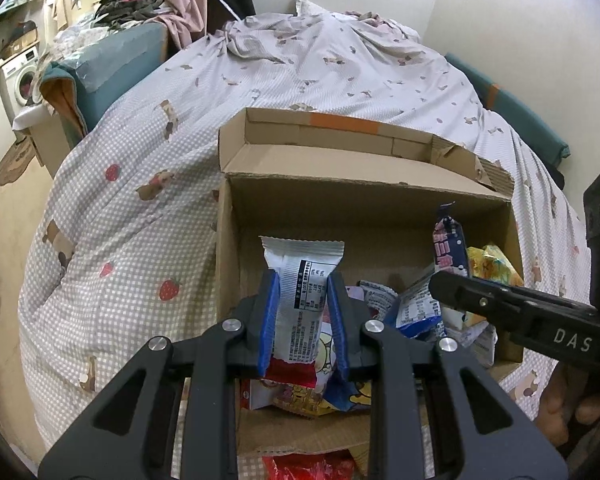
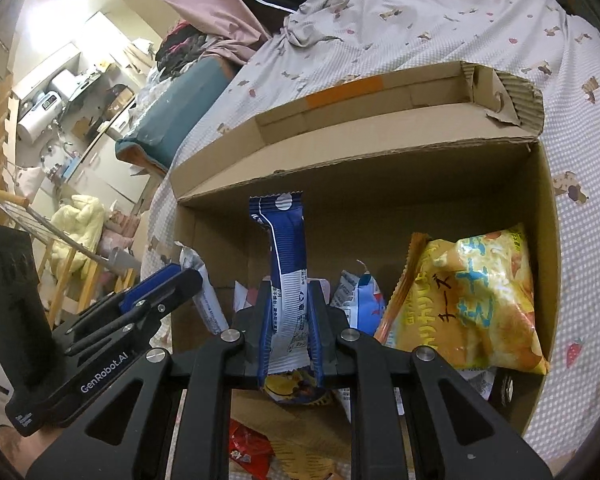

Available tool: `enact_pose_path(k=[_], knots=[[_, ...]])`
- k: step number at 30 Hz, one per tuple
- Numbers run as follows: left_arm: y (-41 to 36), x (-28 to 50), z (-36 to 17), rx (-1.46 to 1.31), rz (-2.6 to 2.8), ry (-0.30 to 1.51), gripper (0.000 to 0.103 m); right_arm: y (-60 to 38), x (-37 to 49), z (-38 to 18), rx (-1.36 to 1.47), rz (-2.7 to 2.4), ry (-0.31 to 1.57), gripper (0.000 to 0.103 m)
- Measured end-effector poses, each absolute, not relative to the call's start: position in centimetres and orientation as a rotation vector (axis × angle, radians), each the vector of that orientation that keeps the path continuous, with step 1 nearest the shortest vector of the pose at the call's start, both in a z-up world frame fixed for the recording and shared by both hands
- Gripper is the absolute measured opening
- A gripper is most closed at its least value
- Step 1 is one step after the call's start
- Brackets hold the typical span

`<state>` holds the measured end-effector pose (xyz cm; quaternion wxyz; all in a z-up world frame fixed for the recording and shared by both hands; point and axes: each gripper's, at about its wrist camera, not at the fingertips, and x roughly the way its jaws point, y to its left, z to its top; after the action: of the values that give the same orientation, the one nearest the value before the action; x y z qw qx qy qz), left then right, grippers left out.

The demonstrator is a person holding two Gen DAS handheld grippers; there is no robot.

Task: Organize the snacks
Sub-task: 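Carry both bar packets into the box with both tools, then open both tools in the box and withdraw toward the remaining bags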

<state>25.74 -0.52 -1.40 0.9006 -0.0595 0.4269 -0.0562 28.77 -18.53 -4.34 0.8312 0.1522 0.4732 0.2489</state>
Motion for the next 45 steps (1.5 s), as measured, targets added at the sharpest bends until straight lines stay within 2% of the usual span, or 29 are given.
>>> enact_pose_path(k=[13, 14, 15, 17, 18, 19, 20, 22, 23, 24, 38, 42, 45], knots=[[-1.0, 25.5, -1.3, -0.113, -0.131, 0.895, 0.024, -18.6, 29.2, -4.3, 0.35, 0.532, 1.02, 0.021], [-0.9, 25.4, -1.2, -0.115, -0.133, 0.896, 0.035, -18.6, 29.2, -4.4, 0.344, 0.528, 1.024, 0.021], [-0.9, 25.4, -1.2, -0.119, -0.135, 0.893, 0.053, -18.7, 29.2, -4.4, 0.343, 0.528, 1.026, 0.021], [-0.8, 25.2, -1.0, -0.128, -0.144, 0.878, 0.071, -18.8, 29.2, -4.3, 0.335, 0.529, 1.027, 0.021], [-0.8, 25.1, -0.9, -0.13, -0.148, 0.868, 0.076, -18.8, 29.1, -4.2, 0.325, 0.532, 1.02, 0.021], [-0.8, 25.1, -0.8, -0.128, -0.146, 0.867, 0.076, -18.9, 29.0, -4.0, 0.313, 0.535, 1.012, 0.022], [-0.8, 25.1, -0.7, -0.127, -0.147, 0.868, 0.076, -19.0, 28.9, -3.8, 0.307, 0.534, 1.006, 0.025], [-0.8, 25.0, -0.6, -0.123, -0.14, 0.863, 0.076, -19.6, 28.8, -3.5, 0.331, 0.532, 0.989, 0.056], [-0.8, 24.9, -0.6, -0.123, -0.138, 0.861, 0.076, -19.9, 28.6, -3.2, 0.346, 0.524, 0.972, 0.085], [-0.7, 24.8, -0.5, -0.124, -0.134, 0.86, 0.076, -20.3, 28.4, -2.9, 0.356, 0.513, 0.942, 0.091], [0.9, 23.0, 0.7, -0.149, -0.063, 0.842, 0.076, -22.2, 26.4, -1.0, 0.356, 0.468, 0.888, 0.091], [1.2, 21.9, 1.6, -0.155, -0.067, 0.817, 0.091, -22.4, 25.2, -0.6, 0.358, 0.472, 0.892, 0.091], [1.3, 21.2, 2.1, -0.16, -0.072, 0.822, 0.091, -22.3, 24.2, -0.2, 0.335, 0.473, 0.885, 0.091]])
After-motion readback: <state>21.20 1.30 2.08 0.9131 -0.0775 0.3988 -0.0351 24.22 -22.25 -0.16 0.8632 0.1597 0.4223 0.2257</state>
